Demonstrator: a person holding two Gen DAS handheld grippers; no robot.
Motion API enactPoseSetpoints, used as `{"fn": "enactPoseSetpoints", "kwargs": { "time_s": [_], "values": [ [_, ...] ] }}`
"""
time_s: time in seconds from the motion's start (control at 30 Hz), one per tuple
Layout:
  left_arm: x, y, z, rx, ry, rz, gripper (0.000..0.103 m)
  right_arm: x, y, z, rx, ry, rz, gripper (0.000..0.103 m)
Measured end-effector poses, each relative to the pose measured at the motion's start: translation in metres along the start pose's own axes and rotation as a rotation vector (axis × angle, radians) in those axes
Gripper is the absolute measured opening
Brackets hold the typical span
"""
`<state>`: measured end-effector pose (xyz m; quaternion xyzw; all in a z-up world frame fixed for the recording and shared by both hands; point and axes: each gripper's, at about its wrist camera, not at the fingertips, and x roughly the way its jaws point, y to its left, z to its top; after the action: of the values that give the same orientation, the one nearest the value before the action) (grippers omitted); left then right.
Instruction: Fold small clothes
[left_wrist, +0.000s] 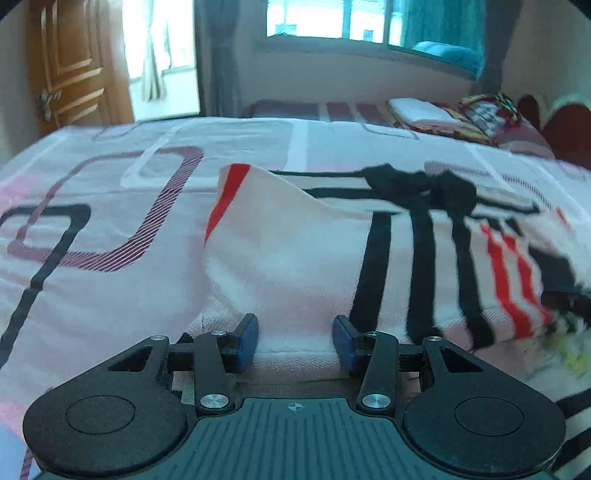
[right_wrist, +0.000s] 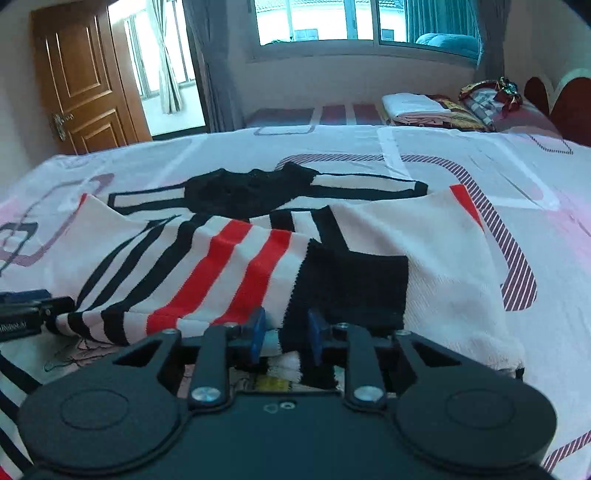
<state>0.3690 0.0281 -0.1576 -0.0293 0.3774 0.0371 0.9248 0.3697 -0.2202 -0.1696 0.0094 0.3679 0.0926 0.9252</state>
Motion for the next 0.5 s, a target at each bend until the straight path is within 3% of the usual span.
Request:
{"fn": "enactPoseSetpoints", "kwargs": {
  "time_s": [0.07,0.13,0.2,0.3,0.4,0.5],
  "values": [
    [-0.013,0.0,-0.001,-0.011,-0.029,-0.006,0.046,-0.008,0.0,0.008,0.019,0.012,0.002,0.026],
    [-0.004,-0.002,-0.006,-0.007,0.019,0.017,0.075,-0.019,0.002,0.01,-0.015,-0.038,-0.012,0.029],
    [-0.001,0.0,-0.01,-0.023,0.019,0.025,0.075,-0.008,-0.002,0.006,-0.022,0.033,-0.046,0.029],
    [-0.014,-0.001,-0.007,-0.061,0.044,0.012,0.075,-0.008,-0.012,0.007,0.014,0.047,-0.018,0.029],
    [-0.036,-0.013,-0.011,-0.083,0.026,-0.037,0.075,-0.03,-0.01,0.01,0.036,0.009,0.027,0.032],
    [-0.043,-0.045,-0.021,-0.034,0.035,-0.082,0.075,-0.043,0.006,0.005,-0.009,-0.006,0.068,0.032]
  ]
}}
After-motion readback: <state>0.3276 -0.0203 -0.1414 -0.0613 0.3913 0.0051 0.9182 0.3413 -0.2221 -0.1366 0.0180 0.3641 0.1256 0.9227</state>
